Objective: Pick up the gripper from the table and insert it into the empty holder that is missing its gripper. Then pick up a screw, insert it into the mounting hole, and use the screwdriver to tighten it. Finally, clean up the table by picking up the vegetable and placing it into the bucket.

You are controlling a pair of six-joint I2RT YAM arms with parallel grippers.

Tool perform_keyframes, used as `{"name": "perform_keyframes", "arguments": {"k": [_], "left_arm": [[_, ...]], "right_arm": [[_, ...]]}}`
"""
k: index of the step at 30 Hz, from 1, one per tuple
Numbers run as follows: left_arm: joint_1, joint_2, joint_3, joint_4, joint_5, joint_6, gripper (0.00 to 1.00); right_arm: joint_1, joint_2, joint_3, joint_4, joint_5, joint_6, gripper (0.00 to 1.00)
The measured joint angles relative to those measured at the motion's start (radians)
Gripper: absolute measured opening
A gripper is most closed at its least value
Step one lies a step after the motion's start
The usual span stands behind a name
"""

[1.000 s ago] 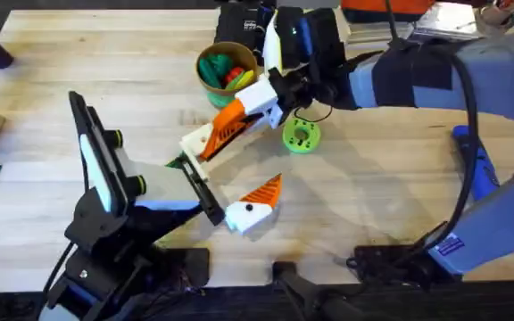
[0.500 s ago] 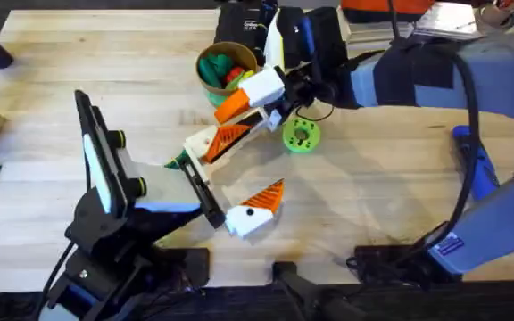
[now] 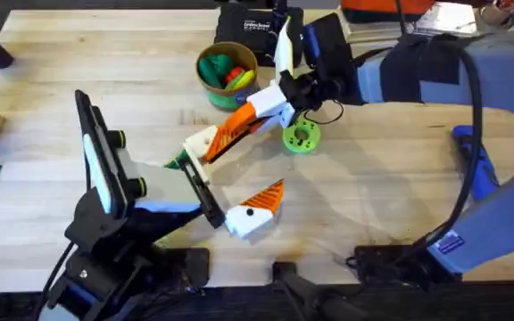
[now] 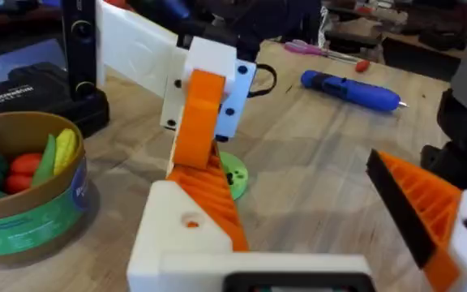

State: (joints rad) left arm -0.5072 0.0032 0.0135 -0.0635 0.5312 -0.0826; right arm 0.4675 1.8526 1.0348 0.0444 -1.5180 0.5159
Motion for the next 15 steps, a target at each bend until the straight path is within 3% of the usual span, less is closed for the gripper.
{"name": "perform_keyframes", "arguments": {"k": [5, 7, 8, 15], "left_arm": [[0.0, 0.0, 0.0, 0.0, 0.0, 0.0, 0.986], [0.0, 0.0, 0.0, 0.004, 0.0, 0.003, 0.986], [0.0, 0.0, 0.0, 0.004, 0.001, 0.004, 0.986], [0.0, 0.0, 0.0, 0.004, 0.0, 0.004, 0.985]], "right_arm": [[0.0, 0.0, 0.0, 0.0, -0.002, -0.001, 0.219], [0.0, 0.0, 0.0, -0.001, 0.001, -0.004, 0.048], [0.0, 0.0, 0.0, -0.002, 0.002, -0.006, 0.021], [0.001, 0.0, 0.0, -0.001, 0.006, -0.007, 0.017]]}}
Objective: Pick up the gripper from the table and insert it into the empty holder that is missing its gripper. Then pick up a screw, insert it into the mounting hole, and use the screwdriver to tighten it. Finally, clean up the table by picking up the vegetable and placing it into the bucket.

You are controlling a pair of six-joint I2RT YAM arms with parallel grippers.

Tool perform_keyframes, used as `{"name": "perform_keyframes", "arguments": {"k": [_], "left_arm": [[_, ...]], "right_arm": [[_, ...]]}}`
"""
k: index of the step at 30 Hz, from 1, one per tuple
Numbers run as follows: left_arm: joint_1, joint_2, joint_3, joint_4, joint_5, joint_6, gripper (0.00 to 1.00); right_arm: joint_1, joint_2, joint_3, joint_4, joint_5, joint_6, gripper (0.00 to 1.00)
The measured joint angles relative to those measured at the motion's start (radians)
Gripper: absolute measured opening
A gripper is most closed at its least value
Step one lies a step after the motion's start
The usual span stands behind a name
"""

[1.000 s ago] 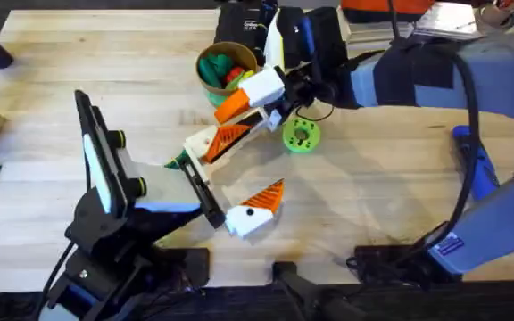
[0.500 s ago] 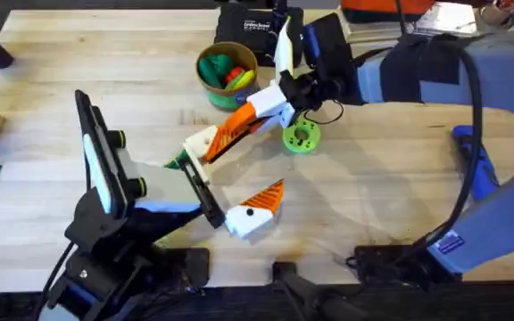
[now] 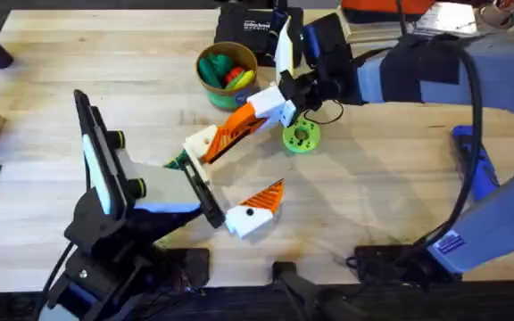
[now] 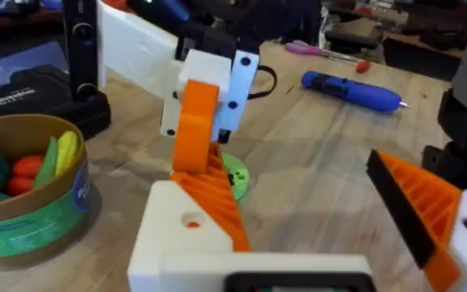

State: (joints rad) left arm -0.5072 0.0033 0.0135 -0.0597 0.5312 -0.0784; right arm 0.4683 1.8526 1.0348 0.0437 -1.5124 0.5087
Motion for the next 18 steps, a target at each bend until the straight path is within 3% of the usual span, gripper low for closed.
{"name": "perform_keyframes", "arguments": {"k": [18], "left_arm": [[0.001, 0.0, 0.0, -0.006, -0.033, -0.03, 0.987]], "right_arm": [[0.017, 0.0, 0.001, 0.03, 0.063, 0.053, 0.015]]}}
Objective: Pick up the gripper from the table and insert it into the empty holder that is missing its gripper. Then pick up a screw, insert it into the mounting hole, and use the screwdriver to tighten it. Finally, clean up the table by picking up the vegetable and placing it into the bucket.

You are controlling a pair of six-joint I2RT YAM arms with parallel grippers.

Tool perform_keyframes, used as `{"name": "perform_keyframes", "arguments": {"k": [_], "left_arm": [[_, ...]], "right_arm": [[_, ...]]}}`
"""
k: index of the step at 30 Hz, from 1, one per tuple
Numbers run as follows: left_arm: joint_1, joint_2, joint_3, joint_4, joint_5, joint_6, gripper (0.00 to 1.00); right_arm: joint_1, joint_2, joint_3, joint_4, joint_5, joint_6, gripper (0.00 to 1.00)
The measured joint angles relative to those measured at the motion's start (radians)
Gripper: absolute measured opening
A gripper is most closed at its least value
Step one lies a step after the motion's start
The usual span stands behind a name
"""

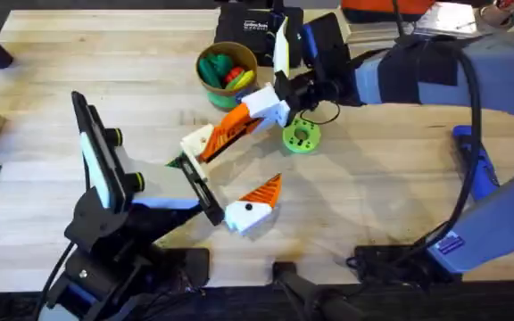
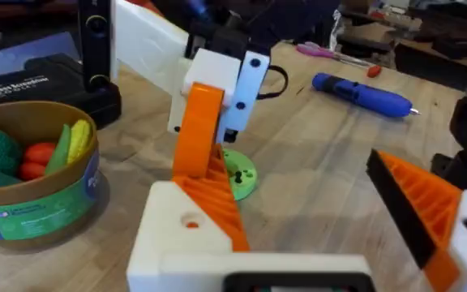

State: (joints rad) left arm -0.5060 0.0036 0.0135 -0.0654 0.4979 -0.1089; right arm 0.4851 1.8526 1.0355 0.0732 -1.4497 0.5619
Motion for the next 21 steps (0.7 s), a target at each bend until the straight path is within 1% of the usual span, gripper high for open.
{"name": "perform_keyframes", "arguments": {"k": [9, 21], "left_arm": [[0.005, 0.0, 0.0, 0.002, -0.05, 0.014, 0.986], [0.005, 0.0, 0.0, -0.001, -0.101, 0.011, 0.985]], "right_arm": [[0.015, 0.0, 0.0, 0.188, 0.053, 0.117, 0.014], [0.028, 0.0, 0.0, 0.206, 0.101, 0.198, 0.014]]}}
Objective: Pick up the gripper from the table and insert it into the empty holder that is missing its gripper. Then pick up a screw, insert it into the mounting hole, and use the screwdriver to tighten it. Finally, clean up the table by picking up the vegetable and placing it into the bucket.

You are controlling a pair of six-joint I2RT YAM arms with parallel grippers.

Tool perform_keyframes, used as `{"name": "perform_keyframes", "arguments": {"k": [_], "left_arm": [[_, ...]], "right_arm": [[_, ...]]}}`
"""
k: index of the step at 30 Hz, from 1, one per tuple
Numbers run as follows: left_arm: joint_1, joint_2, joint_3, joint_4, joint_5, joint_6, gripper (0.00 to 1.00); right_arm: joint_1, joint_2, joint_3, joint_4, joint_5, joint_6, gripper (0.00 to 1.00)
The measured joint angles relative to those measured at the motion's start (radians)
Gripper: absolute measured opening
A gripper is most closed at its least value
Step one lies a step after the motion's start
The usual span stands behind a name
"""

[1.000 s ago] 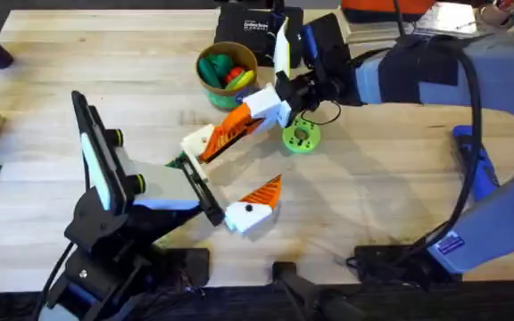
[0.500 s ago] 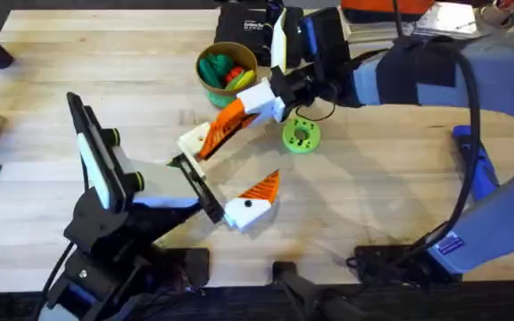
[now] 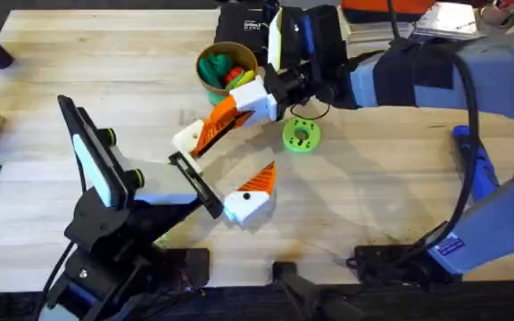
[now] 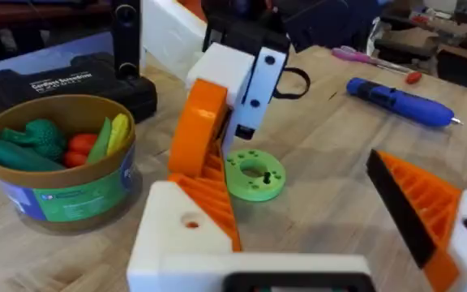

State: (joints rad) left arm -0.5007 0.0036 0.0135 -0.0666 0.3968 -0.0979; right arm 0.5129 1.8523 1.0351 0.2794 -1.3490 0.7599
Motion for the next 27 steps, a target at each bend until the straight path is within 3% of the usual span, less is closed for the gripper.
{"name": "perform_keyframes", "arguments": {"k": [17, 27], "left_arm": [[0.0, 0.002, 0.0, -0.005, -0.097, -0.022, 0.986], [0.0, 0.002, 0.0, -0.005, -0.103, -0.022, 0.986]], "right_arm": [[0.041, 0.0, 0.002, 0.056, 0.076, 0.065, 0.014], [0.044, 0.0, 0.002, 0.06, 0.08, 0.066, 0.014]]}}
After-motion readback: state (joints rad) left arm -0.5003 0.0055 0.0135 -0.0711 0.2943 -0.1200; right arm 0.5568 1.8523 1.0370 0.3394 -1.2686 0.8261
